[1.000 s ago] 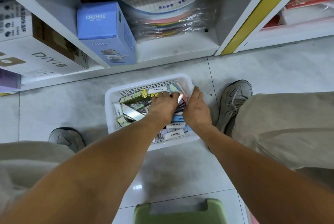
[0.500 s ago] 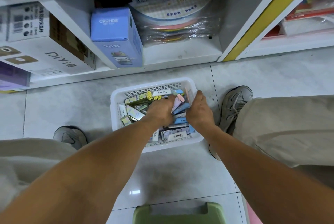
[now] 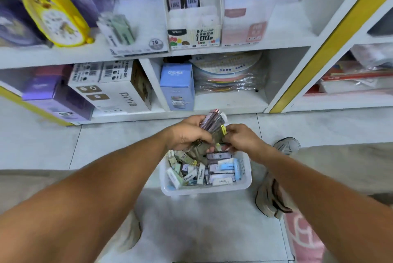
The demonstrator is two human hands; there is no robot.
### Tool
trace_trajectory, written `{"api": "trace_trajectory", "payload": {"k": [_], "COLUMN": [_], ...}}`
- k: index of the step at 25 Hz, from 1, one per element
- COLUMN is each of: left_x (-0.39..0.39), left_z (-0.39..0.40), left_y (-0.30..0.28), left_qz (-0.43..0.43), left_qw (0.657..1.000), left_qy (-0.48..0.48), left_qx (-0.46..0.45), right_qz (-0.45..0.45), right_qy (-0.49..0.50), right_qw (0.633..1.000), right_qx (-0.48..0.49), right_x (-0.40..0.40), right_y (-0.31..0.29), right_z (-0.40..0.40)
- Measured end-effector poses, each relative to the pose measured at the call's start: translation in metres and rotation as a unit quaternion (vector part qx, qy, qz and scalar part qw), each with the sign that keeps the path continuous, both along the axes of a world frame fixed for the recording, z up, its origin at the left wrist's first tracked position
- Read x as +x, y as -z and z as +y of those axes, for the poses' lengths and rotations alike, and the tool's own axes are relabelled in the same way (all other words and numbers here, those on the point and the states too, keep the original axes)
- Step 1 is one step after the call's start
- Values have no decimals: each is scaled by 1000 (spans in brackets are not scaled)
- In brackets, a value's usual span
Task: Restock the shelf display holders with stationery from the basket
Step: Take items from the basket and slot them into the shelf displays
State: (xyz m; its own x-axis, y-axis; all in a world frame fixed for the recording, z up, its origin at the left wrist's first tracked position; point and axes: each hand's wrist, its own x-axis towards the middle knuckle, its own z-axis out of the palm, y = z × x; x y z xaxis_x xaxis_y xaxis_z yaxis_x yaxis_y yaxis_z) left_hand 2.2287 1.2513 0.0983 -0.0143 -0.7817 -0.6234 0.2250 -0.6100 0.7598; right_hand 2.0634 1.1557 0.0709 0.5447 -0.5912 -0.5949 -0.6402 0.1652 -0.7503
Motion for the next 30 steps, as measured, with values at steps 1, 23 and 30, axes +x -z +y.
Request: {"api": "trace_trajectory", "payload": {"k": [1,23,30], "left_x": [4,79,89], "left_z": [5,3,-23], "left_y": [-19,-259,-248], "left_qz": [11,-45,16], "left_qw": [1000,932,946], "left_qy": [-3,-281,-273], "left_qx": [-10,-223,-174], "right_qz": [-35,-207,-30], "right_qy": [-13,18,-63], "right_qw": [998,931,860], "right_qx": [53,-300,-505], "right_x": [4,92,112], "right_y": [-21,-315,-312], "right_z": [1,-81,-110]}}
